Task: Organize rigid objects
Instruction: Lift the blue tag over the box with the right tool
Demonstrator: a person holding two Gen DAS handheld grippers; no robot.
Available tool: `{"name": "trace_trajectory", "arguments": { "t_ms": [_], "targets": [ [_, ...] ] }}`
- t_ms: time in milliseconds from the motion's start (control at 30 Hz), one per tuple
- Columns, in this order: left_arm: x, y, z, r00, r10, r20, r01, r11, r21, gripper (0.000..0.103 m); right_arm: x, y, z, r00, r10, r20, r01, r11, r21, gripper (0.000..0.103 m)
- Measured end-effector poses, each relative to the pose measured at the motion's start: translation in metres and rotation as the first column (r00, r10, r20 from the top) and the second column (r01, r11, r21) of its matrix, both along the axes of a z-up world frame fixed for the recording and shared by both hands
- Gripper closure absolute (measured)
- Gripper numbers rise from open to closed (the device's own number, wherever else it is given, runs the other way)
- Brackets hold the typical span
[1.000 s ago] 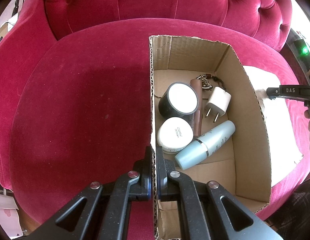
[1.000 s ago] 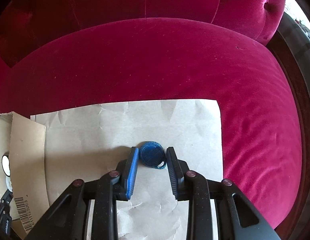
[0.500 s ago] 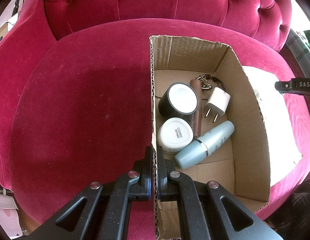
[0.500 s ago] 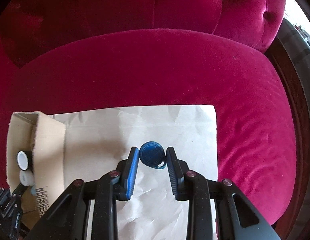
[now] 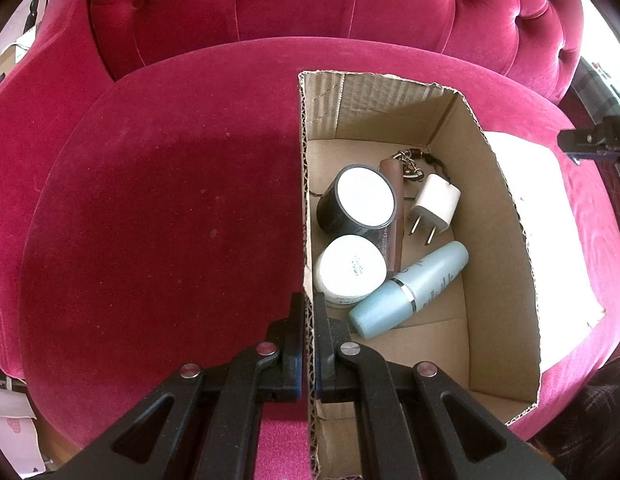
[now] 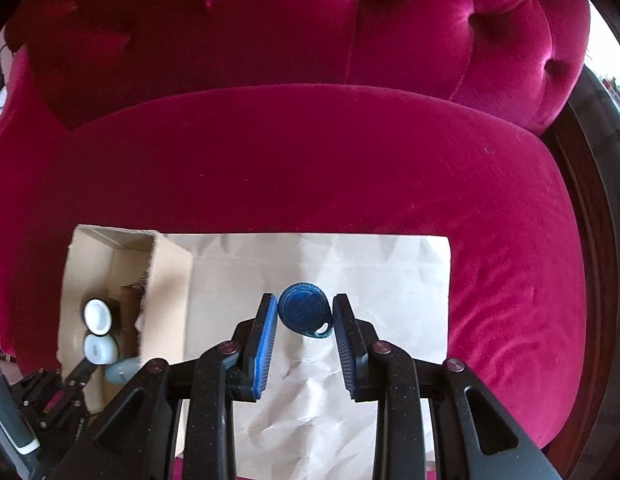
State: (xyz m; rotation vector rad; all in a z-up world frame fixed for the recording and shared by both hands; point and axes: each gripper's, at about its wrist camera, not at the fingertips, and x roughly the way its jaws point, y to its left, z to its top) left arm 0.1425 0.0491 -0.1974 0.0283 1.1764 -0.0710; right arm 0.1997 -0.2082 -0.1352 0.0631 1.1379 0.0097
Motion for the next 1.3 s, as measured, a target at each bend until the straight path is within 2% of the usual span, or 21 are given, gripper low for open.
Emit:
{"name": "trace_trajectory", "arguments": {
  "t_ms": [767,1300],
  "targets": [
    [-0.001,0.002,0.001,1.0,0.0,0.0,0.0,1.0,-0.001,0.1,-0.006,0.08,0.04,0.986,0.167,0.016,-0.167,0.985,0.038,0.073],
    [0.0,0.0,0.001,1.0,0.002,-0.001,-0.002,1.0,-0.003,0.1,-0.006,0.125,0.04,0.974,0.228,0.016,-0.229,0.971,0.067,0.073]
  ]
}}
